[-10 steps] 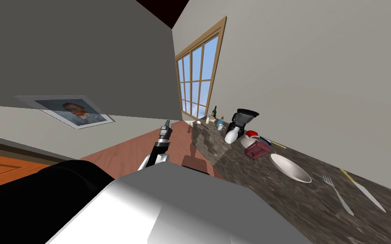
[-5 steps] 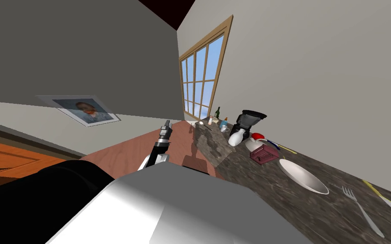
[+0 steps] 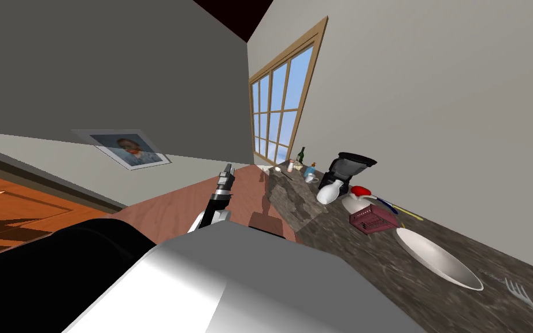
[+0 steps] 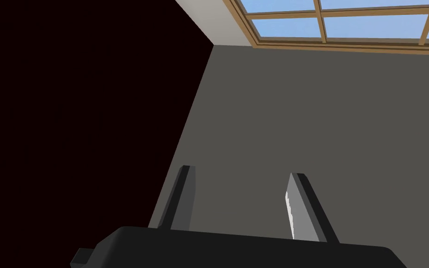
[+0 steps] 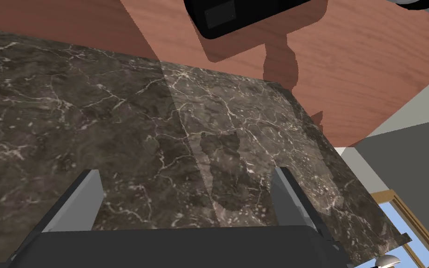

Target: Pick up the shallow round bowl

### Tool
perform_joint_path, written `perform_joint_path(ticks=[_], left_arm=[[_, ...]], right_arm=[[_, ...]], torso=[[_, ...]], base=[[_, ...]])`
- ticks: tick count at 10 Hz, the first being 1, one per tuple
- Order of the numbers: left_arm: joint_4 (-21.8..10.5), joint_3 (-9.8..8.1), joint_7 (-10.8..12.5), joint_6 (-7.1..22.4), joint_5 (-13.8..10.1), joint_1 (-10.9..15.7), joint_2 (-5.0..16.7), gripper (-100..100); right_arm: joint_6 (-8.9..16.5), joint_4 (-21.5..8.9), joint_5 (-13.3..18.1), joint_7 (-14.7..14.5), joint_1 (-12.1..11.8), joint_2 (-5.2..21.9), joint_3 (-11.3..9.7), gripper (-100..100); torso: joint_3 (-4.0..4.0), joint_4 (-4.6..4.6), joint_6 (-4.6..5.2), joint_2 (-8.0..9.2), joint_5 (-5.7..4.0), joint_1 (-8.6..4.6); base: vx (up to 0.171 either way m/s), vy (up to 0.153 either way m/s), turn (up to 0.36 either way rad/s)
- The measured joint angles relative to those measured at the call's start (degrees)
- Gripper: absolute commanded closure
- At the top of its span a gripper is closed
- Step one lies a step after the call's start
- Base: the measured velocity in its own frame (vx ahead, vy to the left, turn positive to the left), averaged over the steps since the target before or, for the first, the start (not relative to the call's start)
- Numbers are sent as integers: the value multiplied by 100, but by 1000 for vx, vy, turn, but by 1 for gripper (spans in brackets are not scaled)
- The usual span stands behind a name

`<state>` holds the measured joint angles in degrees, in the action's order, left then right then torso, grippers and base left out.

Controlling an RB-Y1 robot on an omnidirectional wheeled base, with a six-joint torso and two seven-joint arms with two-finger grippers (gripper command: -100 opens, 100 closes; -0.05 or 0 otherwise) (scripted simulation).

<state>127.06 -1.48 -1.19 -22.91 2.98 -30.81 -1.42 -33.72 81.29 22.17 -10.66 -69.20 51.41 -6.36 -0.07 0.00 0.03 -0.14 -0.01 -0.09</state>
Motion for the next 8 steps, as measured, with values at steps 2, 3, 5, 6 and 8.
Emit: perform_joint_path(ticks=[2,3,5,6,8], left_arm=[[0,0,0,0,0,0,0,0],[0,0,0,0,0,0,0,0],[0,0,0,0,0,0,0,0],[0,0,0,0,0,1,0,0],[0,0,0,0,0,0,0,0]], right_arm=[[33,-210,36,21,8,248,-52,-100],[132,-187,56,28,-88,364,-60,-100],[21,-477,59,-8,-20,387,-67,-100],[65,-587,84,7,-27,561,-110,-100],[78,-897,117,5,-19,854,-159,-100]], torso=[[-2,0,-4,-6,0,1],[-4,-2,0,-6,1,2],[9,4,1,15,-2,-5],[3,1,-4,3,-1,-3],[-7,-2,-3,-12,0,2]], base=[[59,31,88],[16,12,-1],[16,12,63],[58,19,67],[73,28,68]])
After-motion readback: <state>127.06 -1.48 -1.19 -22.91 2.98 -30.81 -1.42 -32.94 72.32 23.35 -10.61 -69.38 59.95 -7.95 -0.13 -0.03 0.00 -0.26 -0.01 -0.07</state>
